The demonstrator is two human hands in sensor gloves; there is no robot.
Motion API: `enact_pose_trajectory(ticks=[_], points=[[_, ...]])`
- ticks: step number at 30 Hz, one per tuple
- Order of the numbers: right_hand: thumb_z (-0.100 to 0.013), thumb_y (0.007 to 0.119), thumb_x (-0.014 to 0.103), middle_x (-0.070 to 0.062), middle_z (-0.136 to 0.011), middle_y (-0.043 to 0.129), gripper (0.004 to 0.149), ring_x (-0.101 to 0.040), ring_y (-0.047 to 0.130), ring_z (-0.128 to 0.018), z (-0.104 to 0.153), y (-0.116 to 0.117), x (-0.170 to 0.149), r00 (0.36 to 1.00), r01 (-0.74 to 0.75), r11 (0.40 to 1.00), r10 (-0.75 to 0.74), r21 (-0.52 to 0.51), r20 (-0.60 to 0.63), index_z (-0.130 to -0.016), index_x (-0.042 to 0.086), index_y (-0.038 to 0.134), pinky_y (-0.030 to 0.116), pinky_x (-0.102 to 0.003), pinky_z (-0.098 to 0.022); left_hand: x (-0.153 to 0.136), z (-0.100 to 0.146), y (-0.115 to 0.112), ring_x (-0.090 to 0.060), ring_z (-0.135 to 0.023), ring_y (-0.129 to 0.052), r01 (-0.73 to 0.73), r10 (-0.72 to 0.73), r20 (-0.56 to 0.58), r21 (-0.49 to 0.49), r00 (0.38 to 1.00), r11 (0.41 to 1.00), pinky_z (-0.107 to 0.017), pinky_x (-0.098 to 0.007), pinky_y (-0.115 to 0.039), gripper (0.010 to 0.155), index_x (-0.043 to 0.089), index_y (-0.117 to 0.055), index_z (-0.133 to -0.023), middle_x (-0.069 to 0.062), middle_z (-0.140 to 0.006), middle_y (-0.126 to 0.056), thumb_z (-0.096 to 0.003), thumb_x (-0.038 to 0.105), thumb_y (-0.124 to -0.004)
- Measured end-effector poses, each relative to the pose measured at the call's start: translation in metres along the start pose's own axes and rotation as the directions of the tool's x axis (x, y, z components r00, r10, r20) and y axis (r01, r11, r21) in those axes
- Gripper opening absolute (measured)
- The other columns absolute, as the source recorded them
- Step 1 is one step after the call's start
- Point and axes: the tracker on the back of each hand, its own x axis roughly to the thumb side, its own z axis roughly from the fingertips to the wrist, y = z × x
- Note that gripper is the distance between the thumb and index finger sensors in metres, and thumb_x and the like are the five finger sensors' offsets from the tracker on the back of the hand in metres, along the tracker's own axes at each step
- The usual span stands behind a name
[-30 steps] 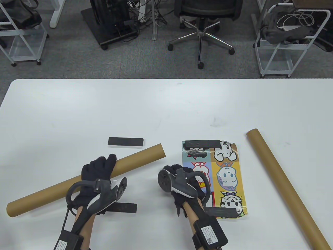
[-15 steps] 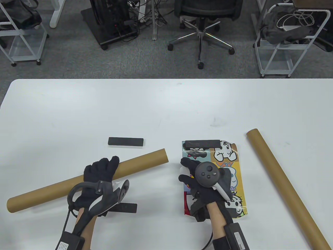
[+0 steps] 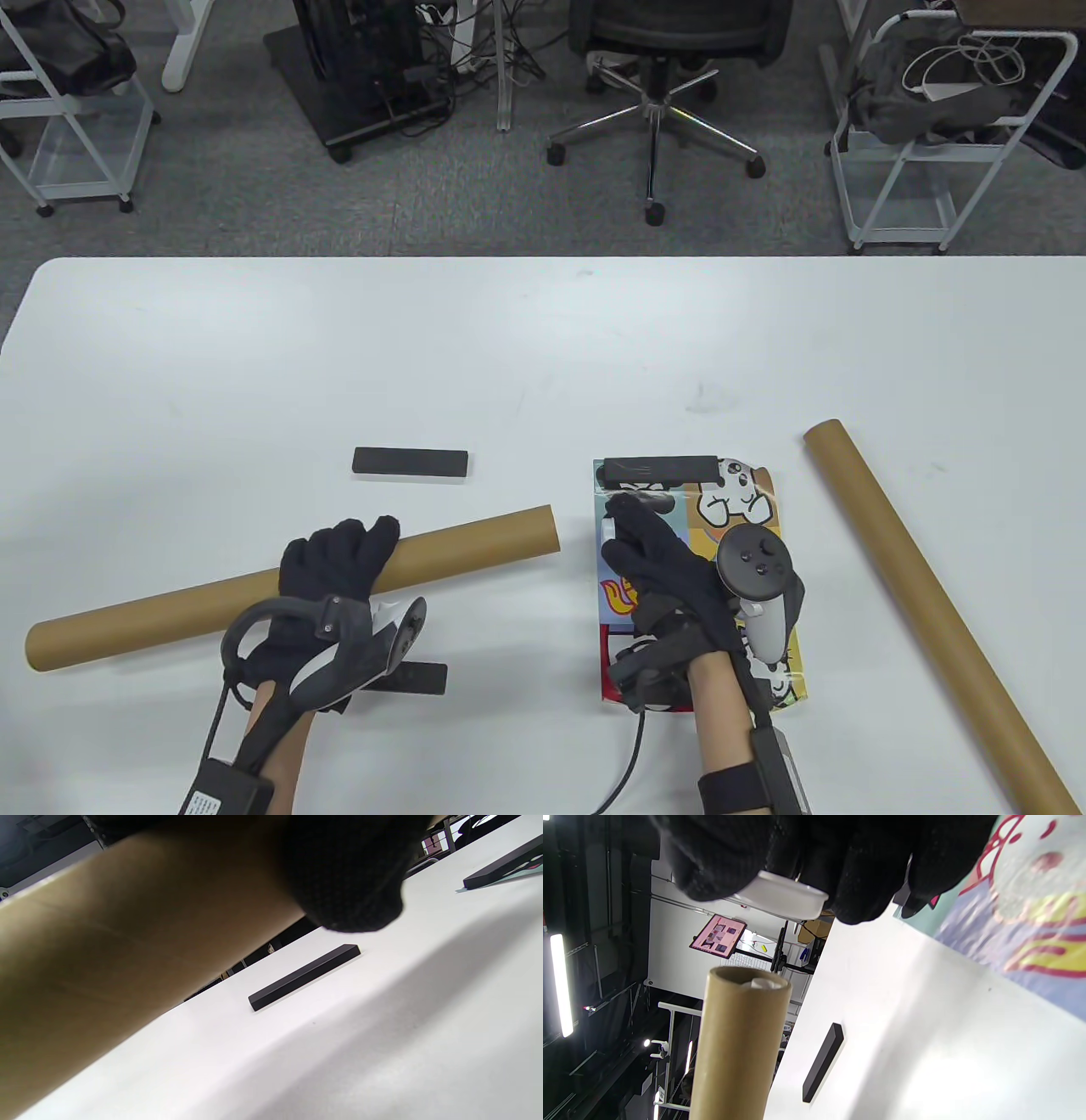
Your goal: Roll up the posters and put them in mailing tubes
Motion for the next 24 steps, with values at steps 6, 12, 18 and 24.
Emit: enact_pose_trajectory(ticks=[6, 12, 18, 24], points=[[-0.045, 0.076, 0.034, -0.022, -0.105, 0.070, 0.066, -0.045, 0.081, -0.086, -0.004, 0.010, 0.005, 1.000, 0.002, 1.000, -0.002, 0.010, 0.019, -0.105, 0.010, 0.058, 0.063, -0.068, -0.065, 0.003, 0.001, 0.003, -0.024, -0.102, -0.080, 0.006, -0.006, 0.012, 0.013, 1.000, 1.000, -0.081, -0.049, -0.071, 0.092, 0.033, -0.032, -0.114, 0.002, -0.115, -0.062, -0.0404, 0.038, -0.085], [-0.045, 0.076, 0.034, -0.022, -0.106, 0.069, 0.066, -0.046, 0.080, -0.086, -0.008, 0.018, 0.007, 1.000, -0.013, 1.000, 0.013, 0.026, 0.026, -0.105, 0.011, 0.058, 0.062, -0.068, -0.066, 0.003, 0.002, 0.003, -0.024, -0.102, -0.080, 0.003, -0.003, 0.019, 0.009, 1.000, 1.000, -0.081, -0.049, -0.071, 0.092, 0.033, -0.032, -0.114, 0.002, -0.115, -0.062, -0.0404, 0.038, -0.085], [-0.045, 0.076, 0.034, -0.022, -0.106, 0.069, 0.066, -0.044, 0.081, -0.086, -0.010, 0.022, 0.008, 0.999, -0.021, 0.999, 0.020, 0.045, 0.033, -0.105, 0.011, 0.058, 0.064, -0.066, -0.066, 0.004, 0.001, 0.004, -0.024, -0.102, -0.080, -0.001, 0.000, 0.027, 0.013, 1.000, 1.000, -0.081, -0.049, -0.072, 0.092, 0.034, -0.032, -0.114, 0.002, -0.115, -0.062, -0.0403, 0.039, -0.086], [-0.046, 0.075, 0.033, -0.022, -0.106, 0.070, 0.065, -0.044, 0.081, -0.086, -0.010, 0.025, 0.009, 0.999, -0.032, 0.998, 0.030, 0.054, 0.036, -0.105, 0.011, 0.059, 0.063, -0.066, -0.066, 0.007, 0.001, 0.005, -0.024, -0.102, -0.081, 0.000, 0.000, 0.032, 0.013, 0.999, 1.000, -0.081, -0.048, -0.072, 0.091, 0.034, -0.034, -0.114, 0.002, -0.115, -0.063, -0.0403, 0.039, -0.086]])
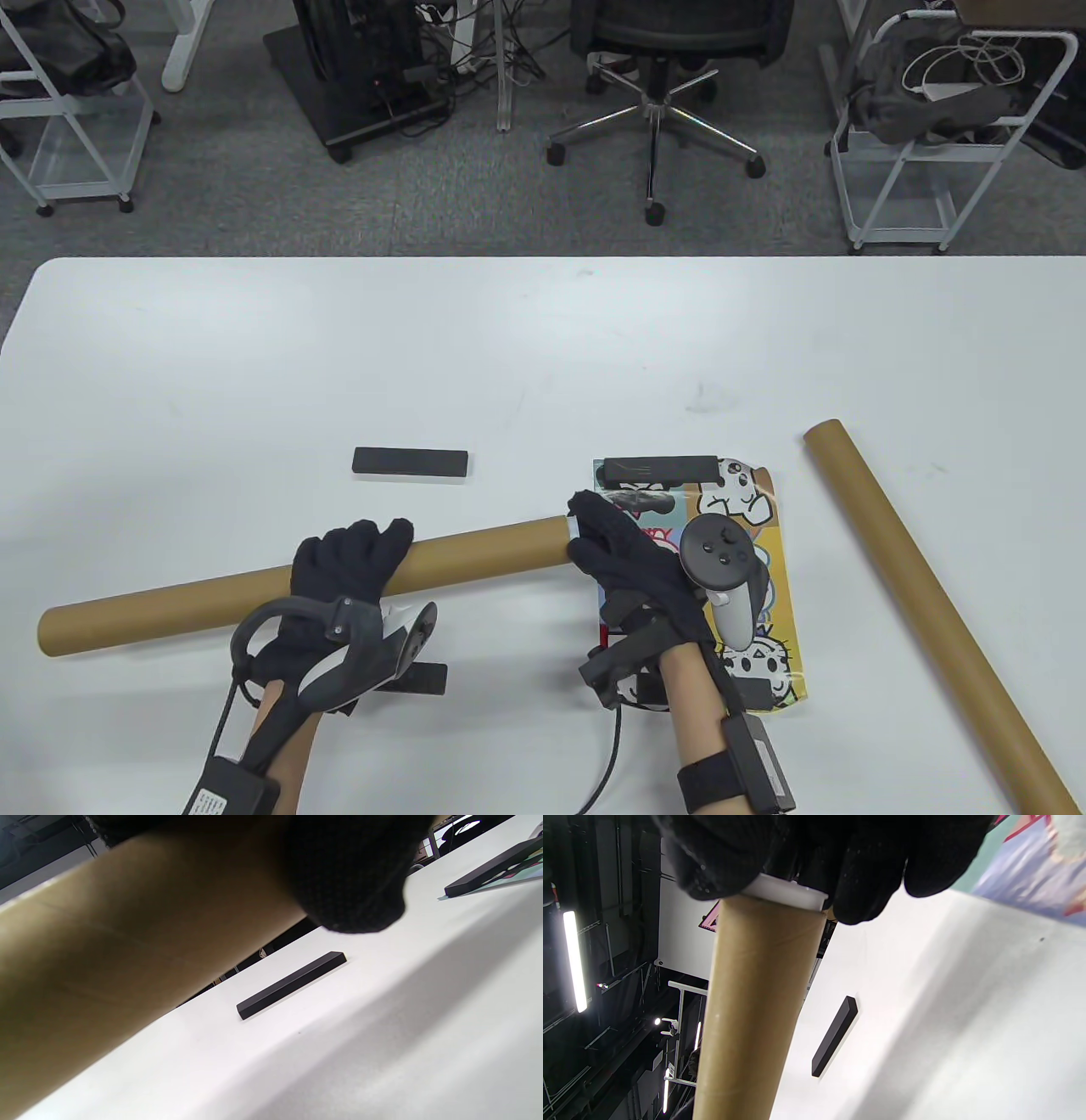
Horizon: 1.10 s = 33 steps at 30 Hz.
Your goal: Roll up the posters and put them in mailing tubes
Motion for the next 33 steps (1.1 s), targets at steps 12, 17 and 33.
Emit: enact_pose_trajectory(ticks=[12, 17, 33], points=[[-0.050, 0.069, 0.034, -0.047, -0.110, 0.030, 0.088, -0.065, 0.049, -0.097, 0.013, 0.038, 0.028, 0.984, -0.148, 0.988, 0.143, 0.038, 0.101, -0.109, -0.012, 0.022, 0.049, -0.074, -0.064, 0.004, 0.000, 0.001, -0.027, -0.099, -0.084, -0.027, 0.027, -0.001, 0.000, 1.000, 1.000, -0.078, -0.051, -0.074, 0.091, 0.027, -0.037, -0.116, -0.003, -0.114, -0.066, -0.0400, 0.037, -0.087], [-0.050, 0.070, 0.034, -0.046, -0.111, 0.028, 0.089, -0.065, 0.047, -0.098, 0.012, 0.038, 0.030, 0.981, -0.168, 0.985, 0.161, 0.051, 0.108, -0.109, -0.010, 0.020, 0.047, -0.074, -0.065, 0.004, 0.000, 0.000, -0.027, -0.099, -0.084, -0.029, 0.029, -0.002, 0.005, 1.000, 1.000, -0.078, -0.051, -0.074, 0.092, 0.027, -0.036, -0.116, -0.003, -0.114, -0.066, -0.0399, 0.037, -0.087], [-0.049, 0.072, 0.034, -0.039, -0.114, 0.042, 0.084, -0.066, 0.054, -0.097, 0.019, 0.027, 0.026, 0.814, -0.580, 0.814, 0.580, 0.007, 0.020, -0.111, -0.006, 0.033, 0.047, -0.077, -0.066, -0.009, -0.002, -0.009, -0.027, -0.099, -0.084, -0.013, 0.010, -0.043, -0.068, 0.999, 0.998, -0.078, -0.050, -0.074, 0.092, 0.028, -0.036, -0.116, -0.002, -0.114, -0.066, -0.0404, 0.039, -0.087]])
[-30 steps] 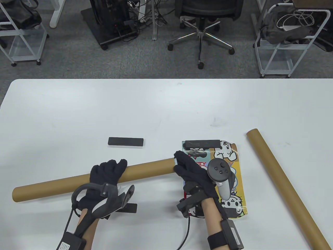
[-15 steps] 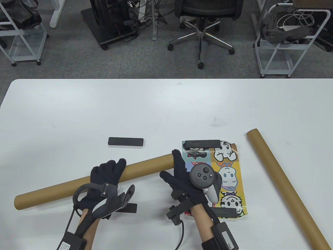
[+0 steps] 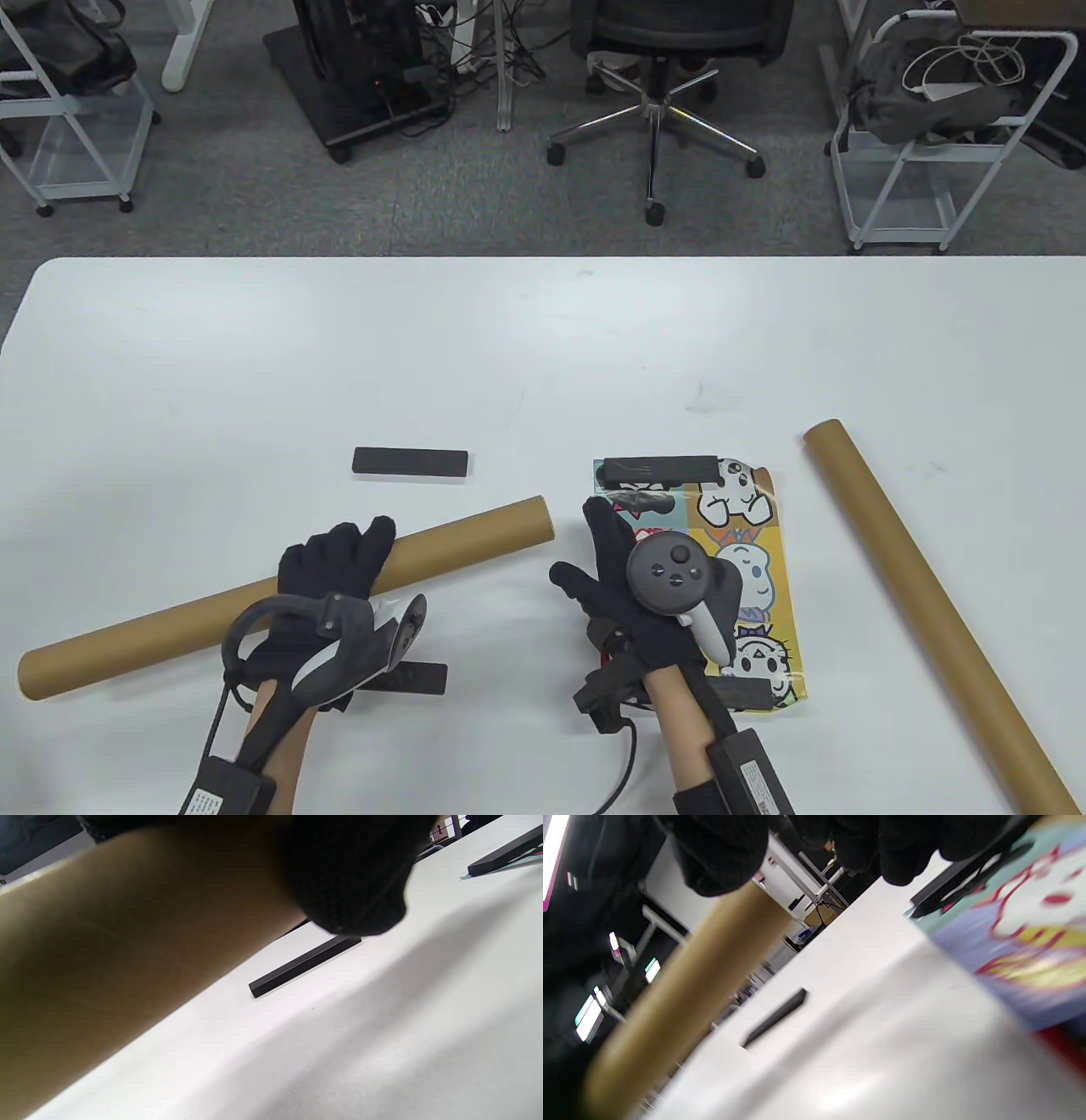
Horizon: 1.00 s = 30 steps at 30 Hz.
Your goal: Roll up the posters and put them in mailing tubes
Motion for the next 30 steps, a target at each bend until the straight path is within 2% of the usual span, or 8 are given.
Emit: enact_pose_trajectory(ticks=[2, 3, 4, 7, 11, 15, 24, 30], points=[[-0.049, 0.072, 0.035, -0.038, -0.114, 0.043, 0.083, -0.065, 0.053, -0.098, 0.001, 0.009, 0.007, 0.976, -0.219, 0.975, 0.218, 0.033, 0.011, -0.111, -0.005, 0.034, 0.047, -0.077, -0.067, -0.002, 0.000, -0.001, -0.027, -0.098, -0.084, -0.013, 0.013, -0.011, -0.018, 1.000, 1.000, -0.077, -0.050, -0.074, 0.092, 0.026, -0.036, -0.117, -0.003, -0.114, -0.066, -0.0408, 0.039, -0.086], [-0.049, 0.072, 0.035, -0.038, -0.114, 0.043, 0.083, -0.065, 0.053, -0.098, 0.001, 0.011, 0.008, 0.961, -0.275, 0.961, 0.274, 0.042, 0.015, -0.111, -0.004, 0.034, 0.047, -0.077, -0.067, -0.003, 0.000, -0.001, -0.027, -0.098, -0.084, -0.019, 0.019, -0.015, -0.025, 1.000, 0.999, -0.077, -0.050, -0.075, 0.092, 0.026, -0.036, -0.117, -0.003, -0.114, -0.066, -0.0409, 0.039, -0.086], [-0.049, 0.072, 0.036, -0.037, -0.115, 0.043, 0.084, -0.064, 0.054, -0.098, 0.001, 0.017, 0.012, 0.924, -0.381, 0.922, 0.380, 0.063, 0.029, -0.112, -0.004, 0.033, 0.047, -0.076, -0.067, -0.005, -0.001, -0.002, -0.028, -0.098, -0.085, -0.031, 0.031, -0.024, -0.037, 0.999, 0.999, -0.077, -0.051, -0.075, 0.092, 0.024, -0.036, -0.117, -0.005, -0.114, -0.066, -0.0412, 0.039, -0.086], [-0.048, 0.072, 0.037, -0.035, -0.115, 0.044, 0.083, -0.063, 0.055, -0.099, 0.002, 0.026, 0.019, 0.858, -0.514, 0.854, 0.512, 0.078, 0.053, -0.112, -0.002, 0.034, 0.048, -0.076, -0.068, -0.010, -0.002, -0.005, -0.028, -0.097, -0.085, -0.055, 0.052, -0.052, -0.070, 0.997, 0.996, -0.076, -0.051, -0.076, 0.092, 0.023, -0.035, -0.118, -0.006, -0.113, -0.067, -0.0420, 0.040, -0.085], [-0.048, 0.072, 0.037, -0.035, -0.115, 0.046, 0.083, -0.062, 0.056, -0.099, 0.003, 0.030, 0.023, 0.852, -0.523, 0.848, 0.518, 0.088, 0.072, -0.112, -0.002, 0.035, 0.049, -0.075, -0.068, -0.022, -0.004, -0.010, -0.031, -0.096, -0.087, -0.114, 0.093, -0.145, -0.144, 0.985, 0.983, -0.075, -0.052, -0.077, 0.093, 0.021, -0.035, -0.119, -0.008, -0.113, -0.068, -0.0433, 0.041, -0.085], [-0.048, 0.072, 0.037, -0.034, -0.115, 0.047, 0.082, -0.062, 0.057, -0.098, 0.004, 0.033, 0.025, 0.852, -0.524, 0.847, 0.517, 0.091, 0.085, -0.112, -0.001, 0.036, 0.050, -0.075, -0.067, -0.037, -0.007, -0.021, -0.034, -0.094, -0.088, -0.185, 0.132, -0.221, -0.241, 0.966, 0.953, -0.074, -0.053, -0.078, 0.095, 0.013, -0.031, -0.119, -0.012, -0.114, -0.067, -0.0454, 0.041, -0.083], [-0.048, 0.072, 0.037, -0.034, -0.115, 0.048, 0.082, -0.062, 0.057, -0.098, 0.005, 0.033, 0.027, 0.851, -0.524, 0.845, 0.516, 0.103, 0.095, -0.111, -0.001, 0.036, 0.050, -0.075, -0.067, -0.059, -0.010, -0.048, -0.035, -0.093, -0.089, -0.264, 0.138, -0.337, -0.363, 0.931, 0.894, -0.072, -0.050, -0.080, 0.099, 0.002, -0.024, -0.118, -0.016, -0.114, -0.066, -0.0469, 0.046, -0.078], [-0.048, 0.071, 0.037, -0.034, -0.114, 0.048, 0.082, -0.062, 0.058, -0.098, 0.005, 0.034, 0.027, 0.850, -0.526, 0.843, 0.518, 0.108, 0.096, -0.111, -0.001, 0.036, 0.051, -0.074, -0.067, -0.066, -0.012, -0.066, -0.036, -0.090, -0.091, -0.298, 0.133, -0.378, -0.422, 0.916, 0.856, -0.071, -0.051, -0.080, 0.099, 0.000, -0.025, -0.118, -0.018, -0.112, -0.068, -0.0474, 0.047, -0.076]])
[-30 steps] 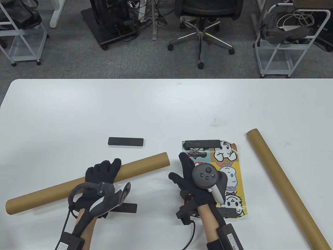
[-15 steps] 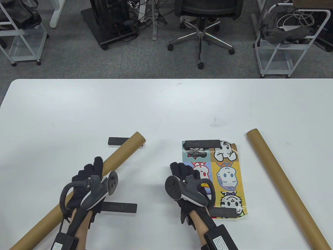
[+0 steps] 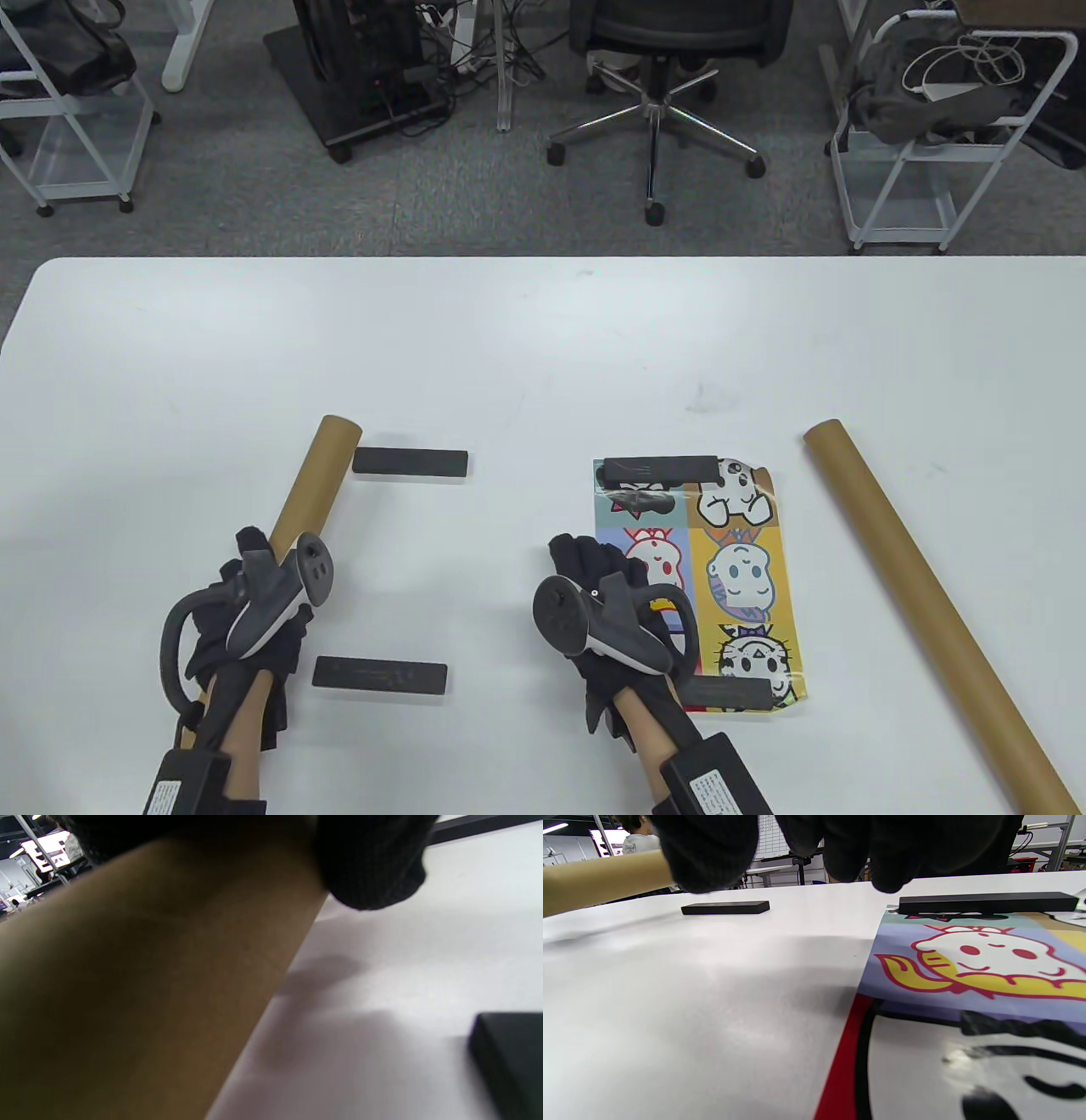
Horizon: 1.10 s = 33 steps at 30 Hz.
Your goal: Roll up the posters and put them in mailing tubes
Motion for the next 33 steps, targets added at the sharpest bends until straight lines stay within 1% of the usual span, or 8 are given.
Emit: enact_pose_trajectory(ticks=[9, 18, 21, 24, 27, 30, 31, 33], points=[[-0.048, 0.071, 0.037, -0.034, -0.114, 0.048, 0.082, -0.061, 0.058, -0.098, 0.000, 0.001, -0.001, 1.000, 0.014, 1.000, -0.014, 0.009, -0.005, -0.111, -0.001, 0.037, 0.051, -0.074, -0.067, -0.001, -0.013, -0.017, -0.035, -0.089, -0.091, 0.008, -0.008, -0.008, -0.047, 1.000, 0.999, -0.071, -0.050, -0.080, 0.099, 0.001, -0.026, -0.118, -0.018, -0.112, -0.068, -0.0466, 0.050, -0.074], [-0.048, 0.072, 0.037, -0.034, -0.114, 0.048, 0.082, -0.061, 0.058, -0.098, 0.000, 0.002, -0.003, 1.000, 0.018, 1.000, -0.018, 0.014, -0.009, -0.111, -0.001, 0.037, 0.051, -0.074, -0.067, 0.000, -0.012, -0.018, -0.037, -0.094, -0.086, -0.004, 0.004, 0.000, -0.056, 1.000, 0.998, -0.074, -0.054, -0.075, 0.102, -0.001, -0.022, -0.118, -0.022, -0.117, -0.062, -0.0467, 0.052, -0.072], [-0.048, 0.072, 0.037, -0.034, -0.114, 0.048, 0.082, -0.061, 0.058, -0.098, 0.000, 0.001, -0.003, 1.000, 0.020, 1.000, -0.020, 0.013, -0.009, -0.111, -0.001, 0.037, 0.051, -0.074, -0.067, 0.004, -0.007, -0.010, -0.042, -0.101, -0.079, 0.045, -0.045, 0.002, 0.001, 0.999, 0.999, -0.077, -0.059, -0.069, 0.102, -0.001, -0.022, -0.118, -0.024, -0.120, -0.057, -0.0466, 0.054, -0.069], [-0.048, 0.072, 0.037, -0.034, -0.114, 0.048, 0.082, -0.061, 0.058, -0.098, -0.001, 0.002, -0.003, 1.000, 0.021, 1.000, -0.021, 0.013, -0.010, -0.111, -0.001, 0.037, 0.051, -0.074, -0.067, 0.009, 0.004, 0.004, -0.045, -0.104, -0.074, 0.039, -0.042, 0.029, 0.083, 0.999, 0.996, -0.079, -0.062, -0.066, 0.100, 0.001, -0.023, -0.119, -0.025, -0.122, -0.053, -0.0471, 0.054, -0.068], [-0.048, 0.072, 0.037, -0.034, -0.114, 0.048, 0.082, -0.061, 0.058, -0.098, -0.001, 0.002, -0.004, 1.000, 0.021, 1.000, -0.021, 0.013, -0.012, -0.111, -0.001, 0.037, 0.051, -0.074, -0.067, 0.018, 0.019, 0.018, -0.046, -0.107, -0.070, 0.002, -0.020, 0.103, 0.168, 0.995, 0.986, -0.079, -0.062, -0.064, 0.098, 0.004, -0.024, -0.119, -0.024, -0.123, -0.052, -0.0474, 0.055, -0.067], [-0.048, 0.072, 0.037, -0.034, -0.114, 0.048, 0.082, -0.061, 0.058, -0.098, -0.001, 0.002, -0.004, 1.000, 0.023, 1.000, -0.023, 0.010, -0.015, -0.111, -0.001, 0.037, 0.051, -0.074, -0.067, 0.027, 0.035, 0.029, -0.043, -0.109, -0.070, -0.049, -0.003, 0.187, 0.274, 0.982, 0.961, -0.081, -0.060, -0.064, 0.094, 0.010, -0.028, -0.120, -0.018, -0.124, -0.052, -0.0470, 0.055, -0.066], [-0.048, 0.072, 0.037, -0.034, -0.114, 0.048, 0.082, -0.061, 0.058, -0.098, -0.001, 0.002, -0.004, 1.000, 0.024, 1.000, -0.023, 0.010, -0.015, -0.111, -0.001, 0.037, 0.051, -0.074, -0.067, 0.028, 0.037, 0.030, -0.043, -0.110, -0.069, -0.064, 0.006, 0.199, 0.286, 0.980, 0.956, -0.081, -0.059, -0.064, 0.093, 0.011, -0.029, -0.120, -0.016, -0.125, -0.052, -0.0470, 0.056, -0.066], [-0.048, 0.072, 0.037, -0.034, -0.114, 0.048, 0.082, -0.061, 0.058, -0.098, 0.000, 0.002, -0.005, 1.000, 0.025, 1.000, -0.025, 0.008, -0.017, -0.111, -0.001, 0.037, 0.051, -0.074, -0.067, 0.033, 0.046, 0.033, -0.042, -0.115, -0.061, -0.139, 0.042, 0.297, 0.315, 0.954, 0.939, -0.084, -0.058, -0.060, 0.093, 0.017, -0.022, -0.120, -0.011, -0.128, -0.044, -0.0468, 0.058, -0.062]])
